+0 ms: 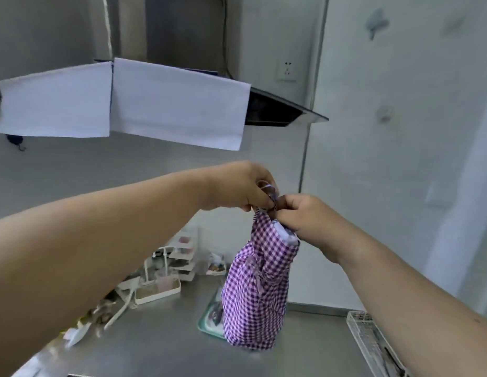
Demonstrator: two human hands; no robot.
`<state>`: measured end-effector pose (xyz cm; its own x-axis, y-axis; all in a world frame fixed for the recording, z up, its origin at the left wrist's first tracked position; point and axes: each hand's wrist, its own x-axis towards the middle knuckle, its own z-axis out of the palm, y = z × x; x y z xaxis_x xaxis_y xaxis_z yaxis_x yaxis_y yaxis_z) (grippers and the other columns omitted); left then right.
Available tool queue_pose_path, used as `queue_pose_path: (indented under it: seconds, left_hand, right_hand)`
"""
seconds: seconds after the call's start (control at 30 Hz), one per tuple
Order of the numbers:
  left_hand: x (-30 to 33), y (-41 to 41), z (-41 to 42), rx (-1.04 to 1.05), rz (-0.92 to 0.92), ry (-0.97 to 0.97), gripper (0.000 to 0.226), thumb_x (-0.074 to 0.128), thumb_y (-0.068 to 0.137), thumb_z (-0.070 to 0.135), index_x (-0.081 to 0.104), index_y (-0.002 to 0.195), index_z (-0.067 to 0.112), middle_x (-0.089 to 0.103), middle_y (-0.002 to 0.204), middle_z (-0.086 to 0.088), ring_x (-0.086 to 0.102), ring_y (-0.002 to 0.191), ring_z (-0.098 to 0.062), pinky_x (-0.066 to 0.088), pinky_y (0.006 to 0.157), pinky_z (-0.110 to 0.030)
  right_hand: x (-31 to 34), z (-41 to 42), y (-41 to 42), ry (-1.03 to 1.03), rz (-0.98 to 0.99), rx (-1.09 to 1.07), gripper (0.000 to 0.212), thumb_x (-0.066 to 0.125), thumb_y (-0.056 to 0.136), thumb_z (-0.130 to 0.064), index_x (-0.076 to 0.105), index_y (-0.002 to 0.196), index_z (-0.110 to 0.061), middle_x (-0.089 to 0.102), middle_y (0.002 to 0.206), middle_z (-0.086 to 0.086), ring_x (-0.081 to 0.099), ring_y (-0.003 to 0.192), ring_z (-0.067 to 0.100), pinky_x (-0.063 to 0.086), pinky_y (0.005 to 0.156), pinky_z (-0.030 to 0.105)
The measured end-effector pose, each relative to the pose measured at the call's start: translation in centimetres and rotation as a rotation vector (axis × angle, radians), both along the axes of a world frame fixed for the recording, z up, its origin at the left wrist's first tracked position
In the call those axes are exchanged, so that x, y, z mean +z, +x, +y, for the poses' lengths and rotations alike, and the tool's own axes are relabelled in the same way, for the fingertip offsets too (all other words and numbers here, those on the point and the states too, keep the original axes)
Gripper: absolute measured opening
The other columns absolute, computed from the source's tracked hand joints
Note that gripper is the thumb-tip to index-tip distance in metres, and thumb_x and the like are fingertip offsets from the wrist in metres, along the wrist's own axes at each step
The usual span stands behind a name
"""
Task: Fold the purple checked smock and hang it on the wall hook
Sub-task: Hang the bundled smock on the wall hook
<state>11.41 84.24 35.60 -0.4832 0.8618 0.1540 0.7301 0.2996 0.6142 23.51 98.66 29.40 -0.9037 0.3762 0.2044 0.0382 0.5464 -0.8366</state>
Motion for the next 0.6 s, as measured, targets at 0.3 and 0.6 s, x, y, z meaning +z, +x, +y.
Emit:
queue_pose_path:
  seconds: [0.3,0.6]
  left_hand:
    - [2.3,5.7,16.8,-0.101,0.029,0.243,0.022,0.079,0.089,0.015,0.069,0.099,0.032,0.072,0.091,0.006,0.064,0.073,-0.007,0.048,0.061,-0.018]
    - [6.4,6.2,27.4,-0.192,0.038,0.385,0.016,0.073,0.095,0.014,0.067,0.105,0.025,0.068,0.091,0.005,0.060,0.069,-0.005,0.046,0.051,-0.013]
  right_hand:
    - [4.2,14.4,7.7,0.088,0.152,-0.191,0.008,0.077,0.094,-0.023,0.077,0.101,-0.020,0.082,0.096,0.004,0.078,0.095,0.023,0.062,0.088,0.045]
    - [10.2,23.4,9.1,0.217,0.188,-0.445,0.013,0.071,0.101,-0.028,0.078,0.093,-0.021,0.076,0.095,0.003,0.065,0.082,0.014,0.050,0.070,0.029]
